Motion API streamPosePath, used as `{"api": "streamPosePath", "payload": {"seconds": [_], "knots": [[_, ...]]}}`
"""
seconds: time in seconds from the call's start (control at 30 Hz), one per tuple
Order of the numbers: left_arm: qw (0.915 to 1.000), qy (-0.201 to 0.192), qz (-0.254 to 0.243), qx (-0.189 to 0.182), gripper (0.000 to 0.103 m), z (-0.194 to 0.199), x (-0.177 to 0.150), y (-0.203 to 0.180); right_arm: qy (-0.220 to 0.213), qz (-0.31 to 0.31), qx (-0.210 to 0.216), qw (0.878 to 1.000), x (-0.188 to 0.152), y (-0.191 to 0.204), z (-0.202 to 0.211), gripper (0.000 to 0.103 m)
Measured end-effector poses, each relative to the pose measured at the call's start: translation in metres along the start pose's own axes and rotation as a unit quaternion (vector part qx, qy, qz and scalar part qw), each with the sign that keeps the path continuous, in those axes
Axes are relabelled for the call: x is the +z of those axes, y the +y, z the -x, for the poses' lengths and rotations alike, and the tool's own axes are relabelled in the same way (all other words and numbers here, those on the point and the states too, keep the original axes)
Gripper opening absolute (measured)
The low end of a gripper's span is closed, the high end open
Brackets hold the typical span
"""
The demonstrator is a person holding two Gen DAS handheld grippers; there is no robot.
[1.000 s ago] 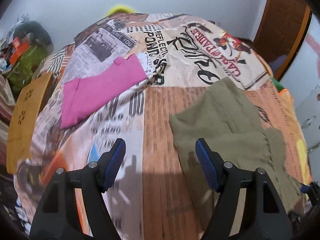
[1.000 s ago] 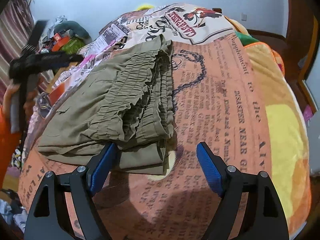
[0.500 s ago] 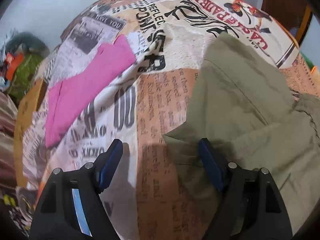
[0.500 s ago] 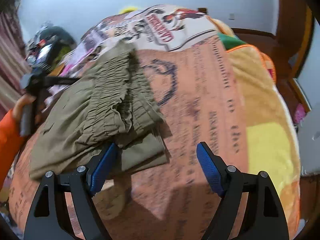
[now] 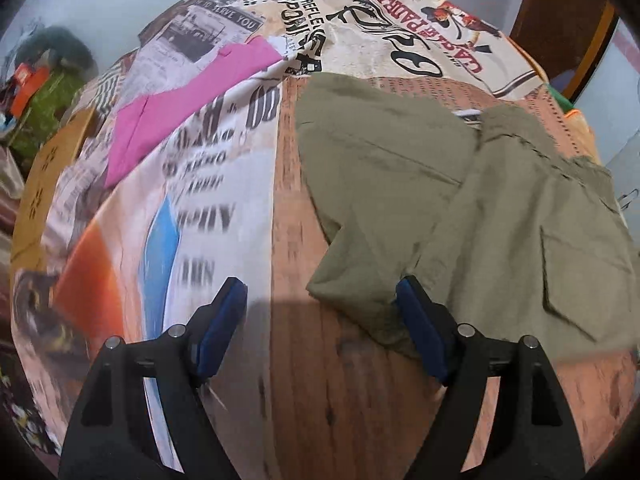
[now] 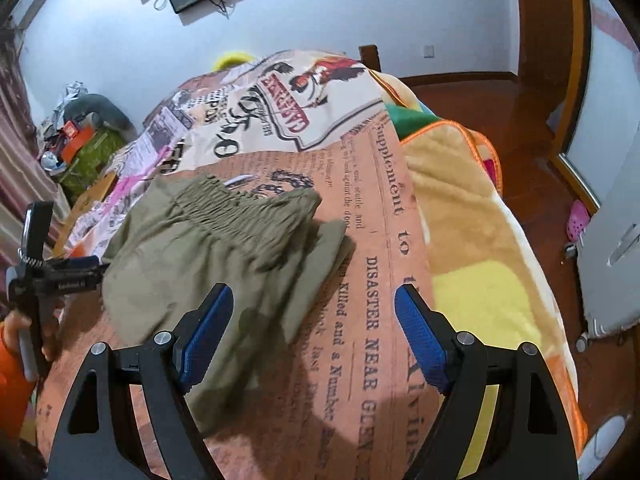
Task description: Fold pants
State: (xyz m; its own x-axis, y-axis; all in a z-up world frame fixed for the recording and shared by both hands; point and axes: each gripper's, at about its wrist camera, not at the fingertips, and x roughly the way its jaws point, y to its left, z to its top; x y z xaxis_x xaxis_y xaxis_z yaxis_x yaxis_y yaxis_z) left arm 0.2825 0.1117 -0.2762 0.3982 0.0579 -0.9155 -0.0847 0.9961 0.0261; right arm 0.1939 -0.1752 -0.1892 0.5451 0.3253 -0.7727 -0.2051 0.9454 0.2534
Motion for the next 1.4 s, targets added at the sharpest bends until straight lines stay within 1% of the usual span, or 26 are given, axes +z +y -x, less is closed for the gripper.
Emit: {"api": "streamPosePath", "payload": {"seconds": [0.17, 0.23, 0.27, 0.3, 0.33, 0.4, 0.47, 0.57, 0.67, 0.7, 0.73, 0.8, 0.93, 0.97, 1.07, 1.13, 1.2, 1.3, 1.4], "knots": [[1.0000, -0.006, 0.000, -0.007, 0.079, 0.026, -0.031, -0.005, 0.006, 0.027, 0.018, 0.999, -0.008, 0.015, 0.003, 0.080], [0.9999, -0.011, 0.001, -0.004, 0.079, 0.034, -0.043, -0.004, 0.017, 0.044, 0.027, 0.999, -0.017, 0.022, 0.000, 0.080], [0.9999, -0.011, 0.003, -0.003, 0.079, 0.036, -0.046, -0.003, 0.023, 0.049, 0.031, 0.998, -0.021, 0.025, -0.003, 0.079], [0.9999, -0.010, 0.008, -0.005, 0.079, 0.037, -0.048, 0.000, 0.028, 0.051, 0.035, 0.998, -0.024, 0.026, -0.006, 0.074], [0.9998, -0.008, 0.017, -0.008, 0.078, 0.039, -0.048, 0.004, 0.039, 0.048, 0.037, 0.997, -0.028, 0.027, -0.013, 0.069], [0.9993, -0.009, 0.032, -0.015, 0.076, 0.044, -0.047, 0.012, 0.055, 0.040, 0.040, 0.997, -0.033, 0.026, -0.020, 0.063], [0.9987, -0.022, 0.039, -0.022, 0.076, 0.052, -0.042, 0.019, 0.050, 0.037, 0.042, 0.997, -0.035, 0.027, -0.021, 0.061], [0.9983, -0.038, 0.037, -0.023, 0.076, 0.057, -0.031, 0.021, 0.050, 0.038, 0.041, 0.997, -0.035, 0.028, -0.022, 0.060], [0.9988, -0.029, 0.028, -0.028, 0.074, 0.045, -0.022, 0.018, 0.050, 0.048, 0.036, 0.997, -0.036, 0.030, -0.025, 0.057], [0.9996, -0.014, 0.022, -0.012, 0.064, 0.033, -0.021, 0.016, 0.050, 0.050, 0.034, 0.997, -0.037, 0.031, -0.026, 0.057], [0.9998, -0.003, 0.018, 0.004, 0.060, 0.025, -0.021, 0.015, 0.049, 0.053, 0.032, 0.997, -0.037, 0.031, -0.027, 0.057], [0.9996, -0.017, 0.024, 0.002, 0.060, 0.023, -0.025, 0.019, 0.048, 0.059, 0.030, 0.997, -0.038, 0.031, -0.027, 0.055], [0.9989, -0.025, 0.039, 0.012, 0.060, 0.029, -0.035, 0.030, 0.045, 0.072, 0.019, 0.996, -0.039, 0.029, -0.027, 0.054], [0.9986, -0.026, 0.041, 0.020, 0.060, 0.031, -0.038, 0.033, 0.044, 0.072, 0.017, 0.996, -0.038, 0.027, -0.028, 0.053], [0.9983, -0.022, 0.042, 0.034, 0.055, 0.036, -0.038, 0.041, 0.041, 0.072, 0.013, 0.997, -0.035, 0.024, -0.027, 0.048], [0.9986, -0.023, 0.041, 0.025, 0.054, 0.043, -0.036, 0.043, 0.038, 0.072, 0.010, 0.997, -0.031, 0.024, -0.024, 0.043], [0.9987, -0.036, 0.035, 0.008, 0.054, 0.052, -0.029, 0.039, 0.027, 0.073, 0.009, 0.997, -0.024, 0.026, -0.019, 0.043], [0.9981, -0.060, 0.012, -0.008, 0.054, 0.062, -0.014, 0.021, 0.008, 0.074, 0.018, 0.997, -0.009, 0.031, -0.014, 0.043], [0.9967, -0.067, -0.007, -0.045, 0.054, 0.060, 0.006, -0.001, -0.004, 0.081, 0.025, 0.996, 0.003, 0.039, -0.016, 0.043]]}}
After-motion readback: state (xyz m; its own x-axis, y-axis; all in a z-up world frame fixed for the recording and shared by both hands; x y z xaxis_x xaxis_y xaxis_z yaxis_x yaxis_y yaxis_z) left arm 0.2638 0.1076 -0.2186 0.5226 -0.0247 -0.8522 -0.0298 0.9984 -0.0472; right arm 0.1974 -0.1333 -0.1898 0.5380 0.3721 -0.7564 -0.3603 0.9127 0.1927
